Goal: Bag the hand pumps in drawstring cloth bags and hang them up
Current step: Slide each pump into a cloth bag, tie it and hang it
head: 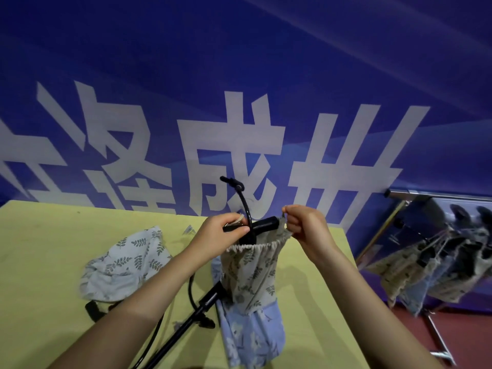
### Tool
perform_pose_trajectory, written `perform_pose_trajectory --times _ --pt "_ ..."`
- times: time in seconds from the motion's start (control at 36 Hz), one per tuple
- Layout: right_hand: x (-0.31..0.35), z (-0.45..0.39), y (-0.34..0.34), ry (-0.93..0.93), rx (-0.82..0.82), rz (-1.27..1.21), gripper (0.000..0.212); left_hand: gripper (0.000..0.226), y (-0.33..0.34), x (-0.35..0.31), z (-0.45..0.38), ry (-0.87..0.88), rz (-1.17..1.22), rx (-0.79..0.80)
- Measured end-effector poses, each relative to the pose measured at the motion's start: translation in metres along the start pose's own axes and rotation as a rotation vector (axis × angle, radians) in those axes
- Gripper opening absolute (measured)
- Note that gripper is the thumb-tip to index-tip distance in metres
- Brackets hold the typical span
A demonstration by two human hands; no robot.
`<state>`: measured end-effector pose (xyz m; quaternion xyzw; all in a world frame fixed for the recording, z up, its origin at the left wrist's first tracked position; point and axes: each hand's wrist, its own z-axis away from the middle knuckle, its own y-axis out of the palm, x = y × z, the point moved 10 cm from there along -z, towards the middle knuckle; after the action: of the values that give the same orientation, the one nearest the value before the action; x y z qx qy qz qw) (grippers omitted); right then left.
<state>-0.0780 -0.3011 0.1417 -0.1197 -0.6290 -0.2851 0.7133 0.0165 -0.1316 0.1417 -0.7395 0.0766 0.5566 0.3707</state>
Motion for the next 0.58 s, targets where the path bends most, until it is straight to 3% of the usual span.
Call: perform_pose_trajectory --times 0.14,0.25,0.39,0.44,0.58 --pt "0.023 0.009 0.013 -0.157 -0.026 0.235 0.022 0.013 0.002 -0.006 -0.001 0.040 -0.068 0.031" --pt "0.027 0.007 0.010 -0.151 -0.039 -0.032 0.021 0.020 -0.004 -0.012 -0.004 0.045 -0.078 0.057" --pt "0.009 0.001 0.005 0.000 -0.050 -0.496 0.013 0.015 0.004 -0.019 -0.004 0.032 0.000 0.095" --pt "0.009 -0.002 -0.003 -0.005 -0.059 -0.452 0.012 0.023 0.008 -0.013 -0.001 0.010 0.067 0.081" --pt "0.013 0.000 -0.024 -0.026 -0.017 -0.023 0.014 0.016 0.018 0.010 0.013 -0.089 0.266 -0.046"
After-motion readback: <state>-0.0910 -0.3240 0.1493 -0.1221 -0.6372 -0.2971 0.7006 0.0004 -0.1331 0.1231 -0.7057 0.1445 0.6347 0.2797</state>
